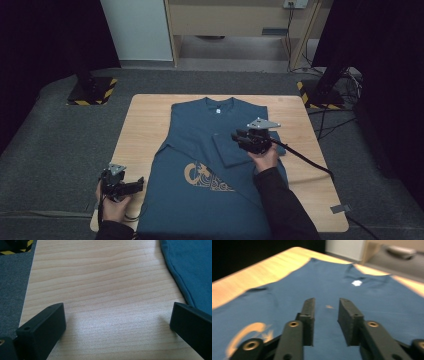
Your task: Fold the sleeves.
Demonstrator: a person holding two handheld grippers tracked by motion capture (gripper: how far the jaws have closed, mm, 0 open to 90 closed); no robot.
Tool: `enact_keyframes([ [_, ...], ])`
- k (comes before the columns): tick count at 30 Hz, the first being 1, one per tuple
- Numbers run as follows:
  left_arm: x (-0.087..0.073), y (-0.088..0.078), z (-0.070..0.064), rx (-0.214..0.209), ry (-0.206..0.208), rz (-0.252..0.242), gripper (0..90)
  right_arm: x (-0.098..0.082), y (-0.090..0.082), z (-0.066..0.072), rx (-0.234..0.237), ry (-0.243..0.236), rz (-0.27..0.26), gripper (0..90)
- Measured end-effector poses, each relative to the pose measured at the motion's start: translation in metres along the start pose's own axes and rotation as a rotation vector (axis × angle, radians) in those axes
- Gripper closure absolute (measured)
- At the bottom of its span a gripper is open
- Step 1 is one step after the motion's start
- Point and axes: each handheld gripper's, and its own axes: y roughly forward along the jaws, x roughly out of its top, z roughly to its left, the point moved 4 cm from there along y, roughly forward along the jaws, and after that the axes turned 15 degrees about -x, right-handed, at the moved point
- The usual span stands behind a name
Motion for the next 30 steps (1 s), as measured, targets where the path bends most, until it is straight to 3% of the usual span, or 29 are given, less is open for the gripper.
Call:
enact_keyframes([
  [3,0.000,0.000,0.000,0.000,0.000,0.000,0.0,0.003,-0.006,-0.012,-0.066,-0.021,-0.005,58.3],
  [8,0.000,0.000,0.000,0.000,0.000,0.000,0.0,0.000,-0.017,-0.043,-0.136,0.058,-0.020,51.6],
  [12,0.000,0.000,0.000,0.000,0.000,0.000,0.0,-0.011,-0.022,-0.067,-0.232,0.065,-0.005,46.8],
  [18,0.000,0.000,0.000,0.000,0.000,0.000,0.0,-0.035,-0.022,-0.098,-0.309,0.119,0.043,46.5],
  [23,0.000,0.000,0.000,0.000,0.000,0.000,0.0,-0.061,-0.014,-0.123,-0.349,0.194,0.104,46.9],
  [30,0.000,0.000,0.000,0.000,0.000,0.000,0.0,-0.095,0.003,-0.140,-0.374,0.222,0.189,47.1],
])
